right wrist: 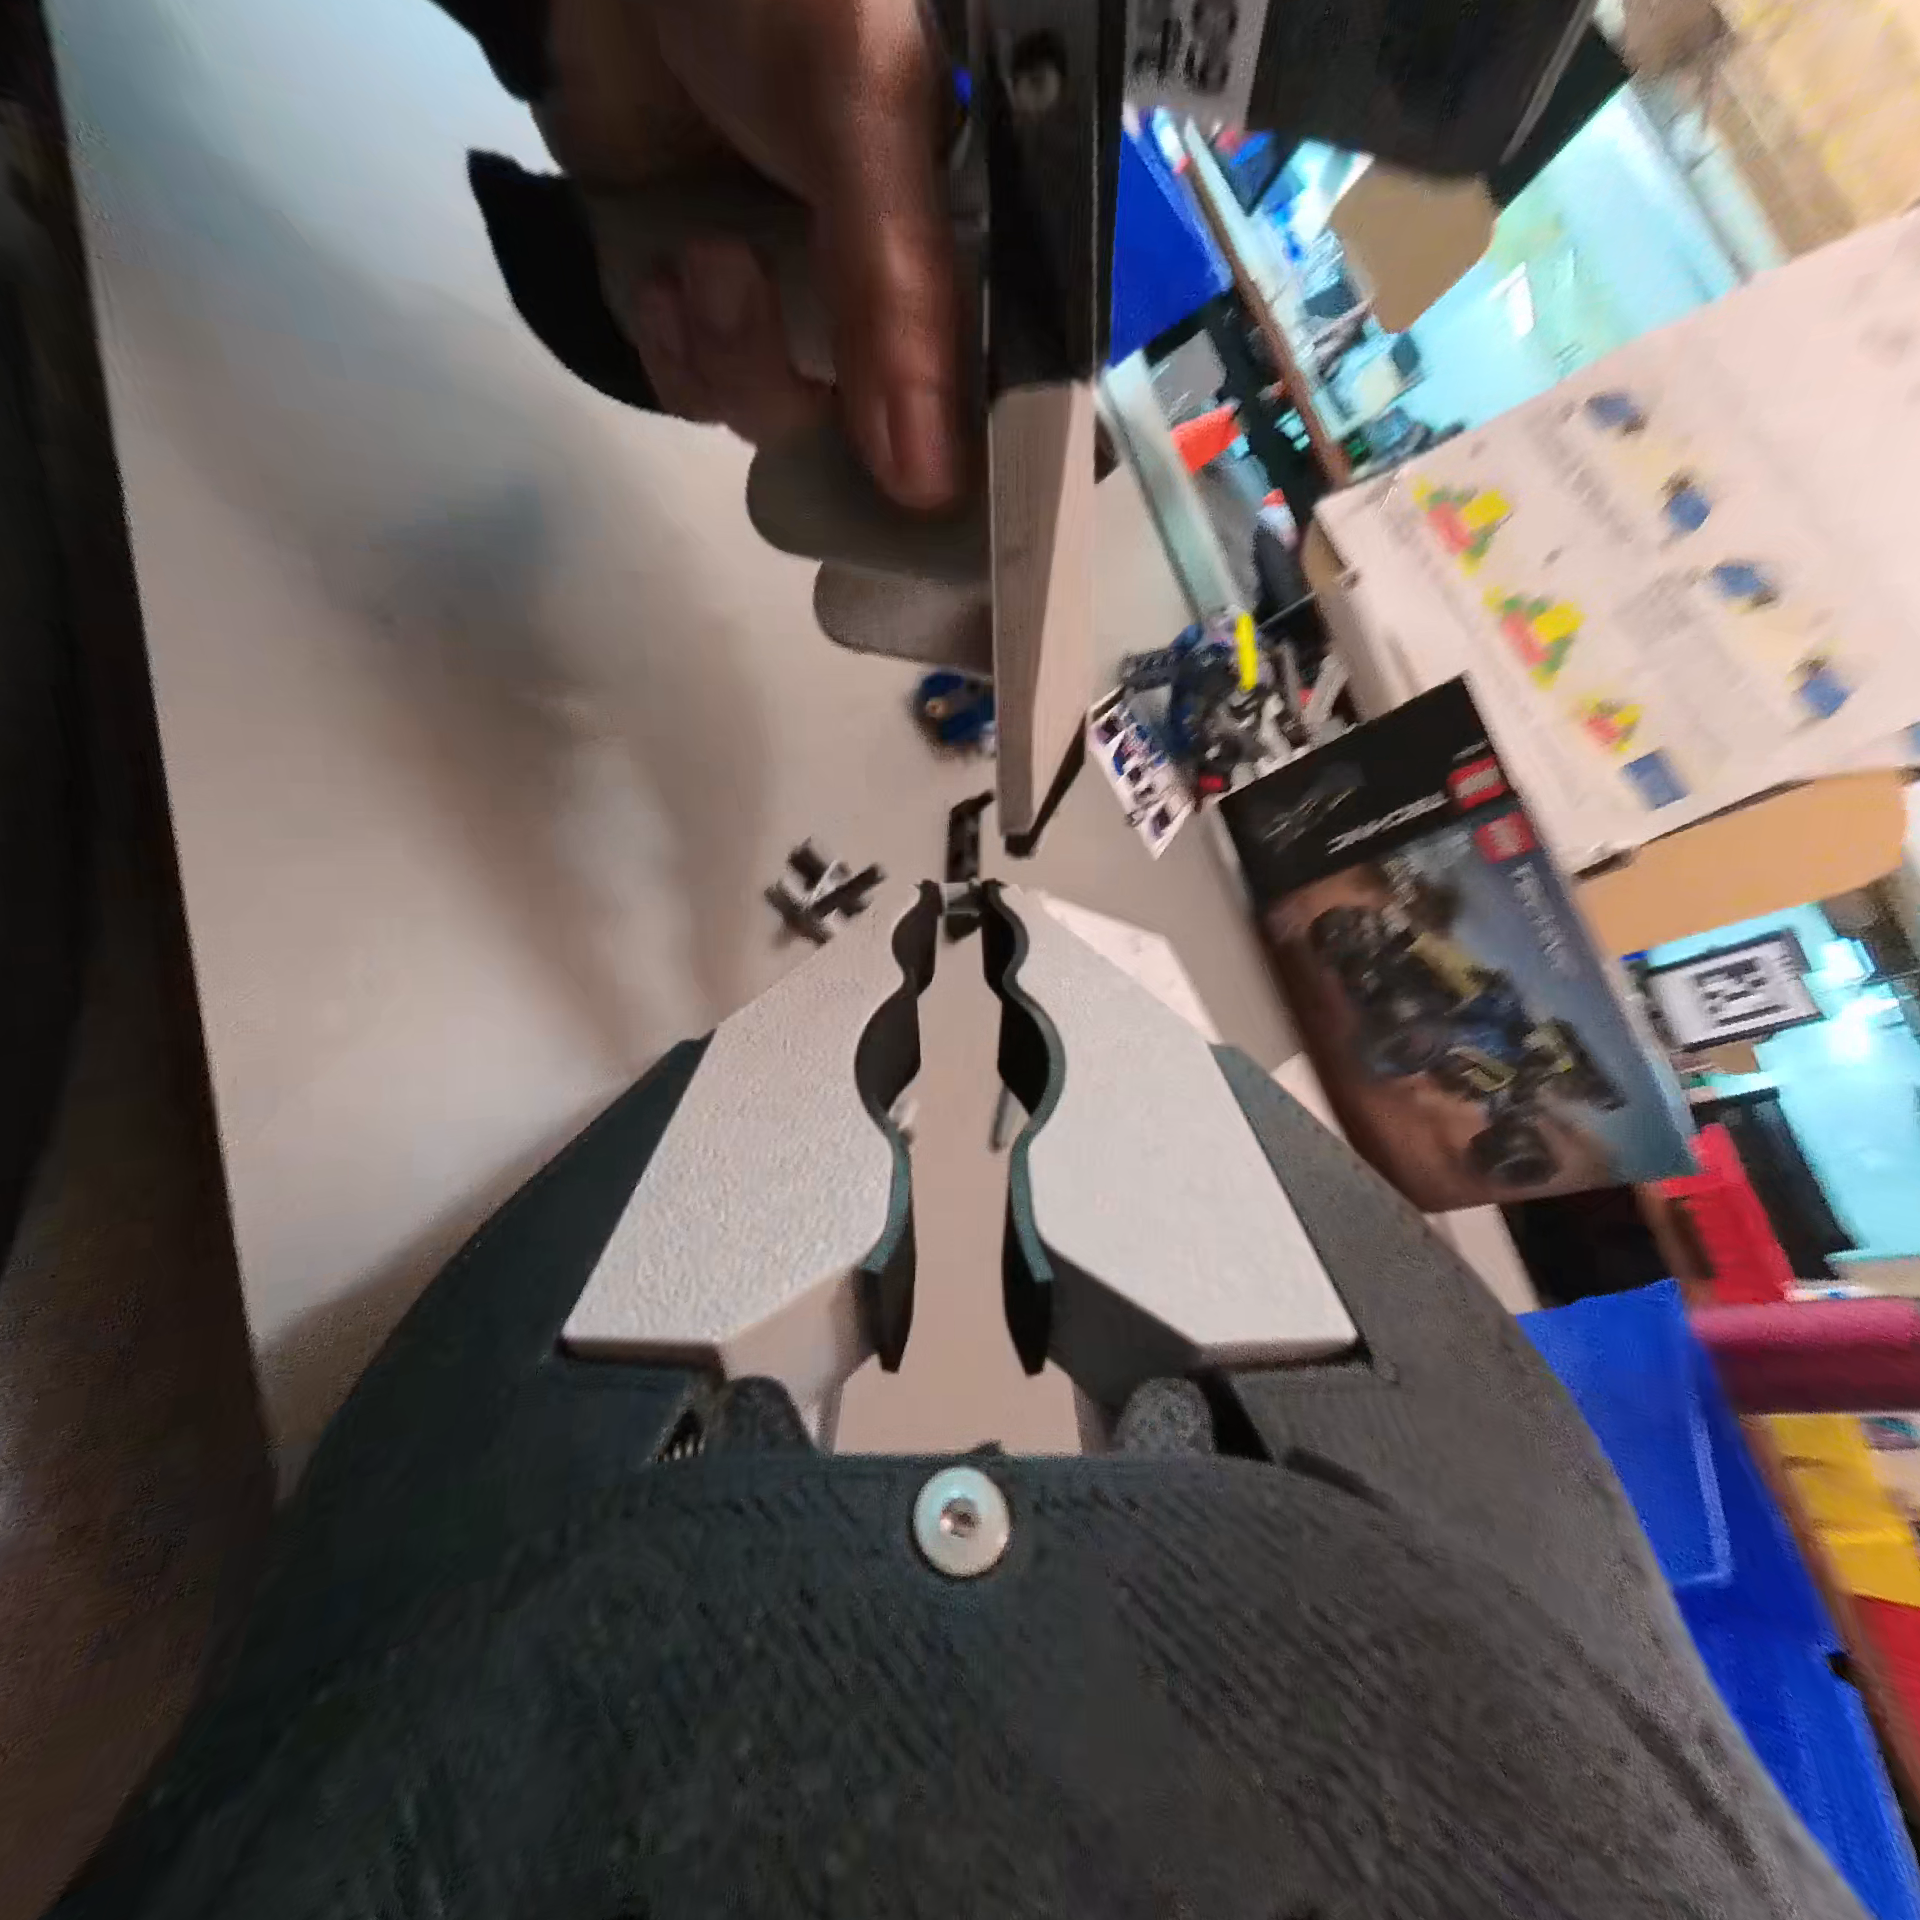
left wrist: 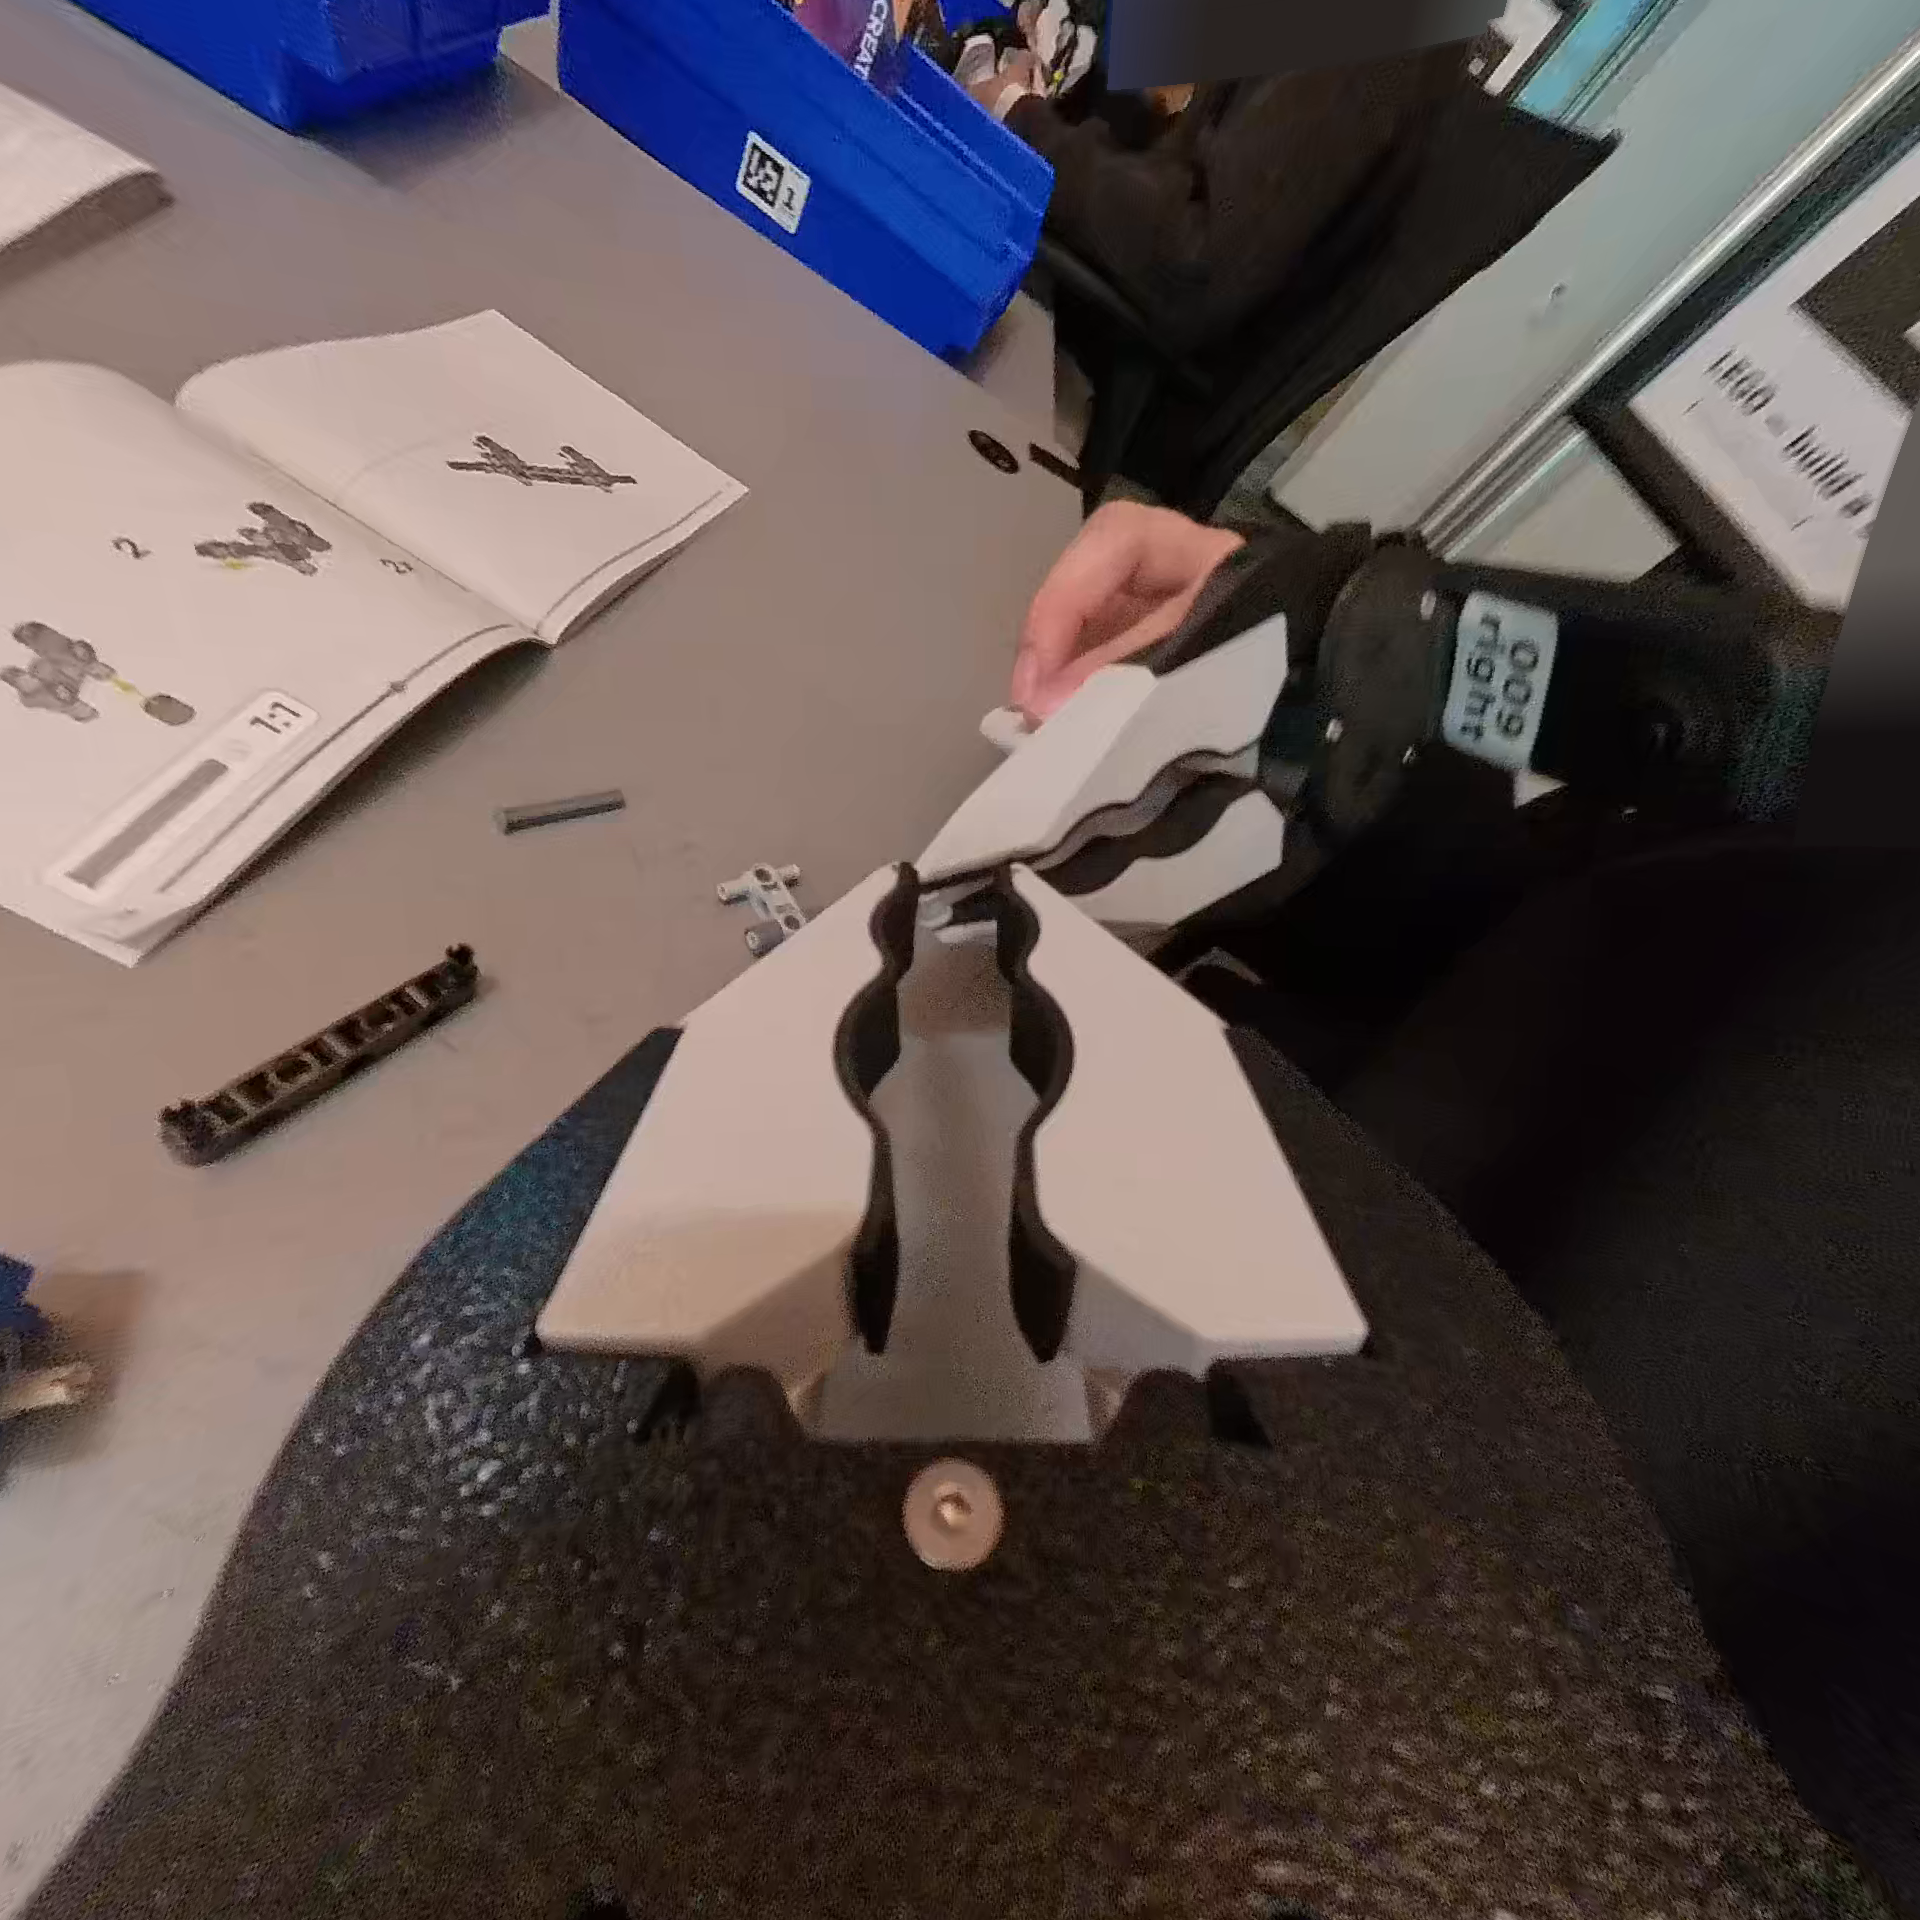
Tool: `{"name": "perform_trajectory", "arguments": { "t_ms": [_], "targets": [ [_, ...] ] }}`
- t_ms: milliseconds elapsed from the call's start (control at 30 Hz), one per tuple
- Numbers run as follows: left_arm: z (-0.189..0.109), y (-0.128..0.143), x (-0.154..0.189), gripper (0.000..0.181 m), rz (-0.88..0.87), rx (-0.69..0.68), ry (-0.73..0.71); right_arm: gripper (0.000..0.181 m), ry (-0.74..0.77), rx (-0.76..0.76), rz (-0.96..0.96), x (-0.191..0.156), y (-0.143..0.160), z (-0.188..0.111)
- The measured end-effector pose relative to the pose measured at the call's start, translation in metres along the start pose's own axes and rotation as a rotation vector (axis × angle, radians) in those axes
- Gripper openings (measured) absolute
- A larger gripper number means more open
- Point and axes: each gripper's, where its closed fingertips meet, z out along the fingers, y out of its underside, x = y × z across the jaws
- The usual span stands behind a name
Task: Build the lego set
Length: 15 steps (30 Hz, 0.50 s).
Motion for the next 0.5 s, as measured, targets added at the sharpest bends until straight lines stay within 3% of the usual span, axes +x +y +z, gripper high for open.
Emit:
{"name": "perform_trajectory", "arguments": {
  "t_ms": [33, 500],
  "targets": [
    [-0.002, 0.000, 0.000, 0.012, -0.021, -0.005, 0.010, 0.007, 0.029, 0.017, -0.022, 0.003, -0.006, 0.002],
    [-0.016, -0.003, 0.010, 0.004, -0.050, 0.004, 0.149, 0.006, 0.048, 0.173, 0.053, 0.013, -0.032, 0.003]
  ]
}}
